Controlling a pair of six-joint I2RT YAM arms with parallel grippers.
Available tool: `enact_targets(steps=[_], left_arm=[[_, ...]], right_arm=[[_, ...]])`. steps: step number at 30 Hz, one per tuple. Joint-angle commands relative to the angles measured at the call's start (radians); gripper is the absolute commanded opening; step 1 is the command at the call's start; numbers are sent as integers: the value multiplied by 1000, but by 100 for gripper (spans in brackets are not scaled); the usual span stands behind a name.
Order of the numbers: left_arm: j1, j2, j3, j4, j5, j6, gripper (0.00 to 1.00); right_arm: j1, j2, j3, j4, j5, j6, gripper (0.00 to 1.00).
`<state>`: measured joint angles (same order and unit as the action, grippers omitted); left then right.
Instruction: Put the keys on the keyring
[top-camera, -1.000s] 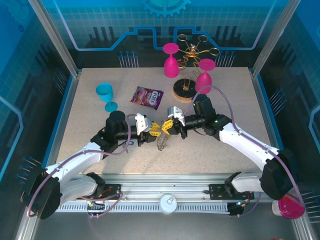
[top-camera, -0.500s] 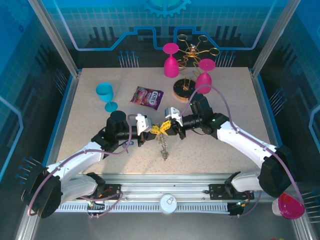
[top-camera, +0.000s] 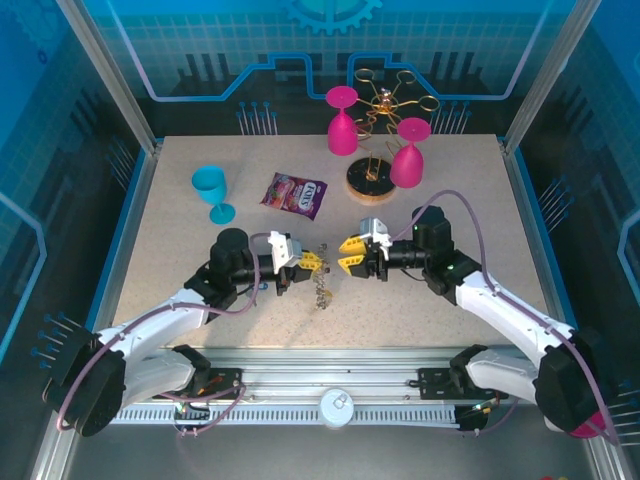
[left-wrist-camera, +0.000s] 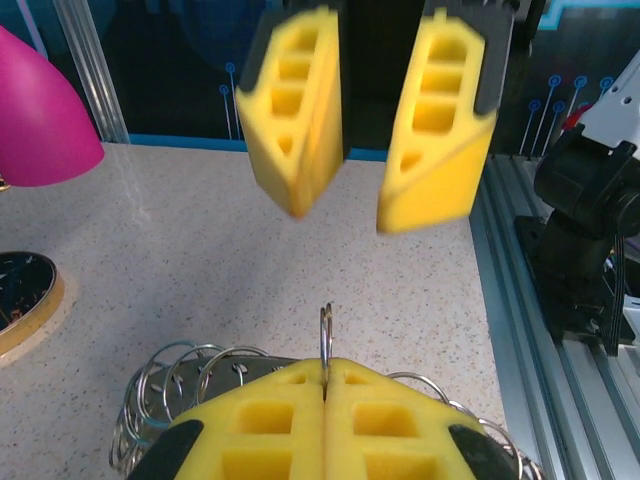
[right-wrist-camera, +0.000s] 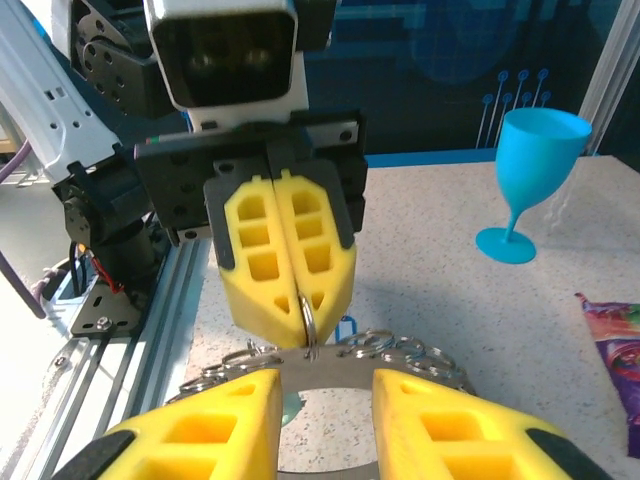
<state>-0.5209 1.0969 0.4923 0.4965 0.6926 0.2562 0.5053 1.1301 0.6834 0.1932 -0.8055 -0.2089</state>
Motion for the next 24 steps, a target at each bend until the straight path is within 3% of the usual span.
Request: enact_targets(steps=[1,10,24], left_arm=[[-4,-11,-10,154,60,-47,0],[-5,-3,-19,174,83,-58,0],[-4,2,-15,167,92,-38,0]], right_arm=[[25,21,-9,98,-24,9,30],[51,95,8,208,-63,65,28],[75,133,36,241,-89,63,19]])
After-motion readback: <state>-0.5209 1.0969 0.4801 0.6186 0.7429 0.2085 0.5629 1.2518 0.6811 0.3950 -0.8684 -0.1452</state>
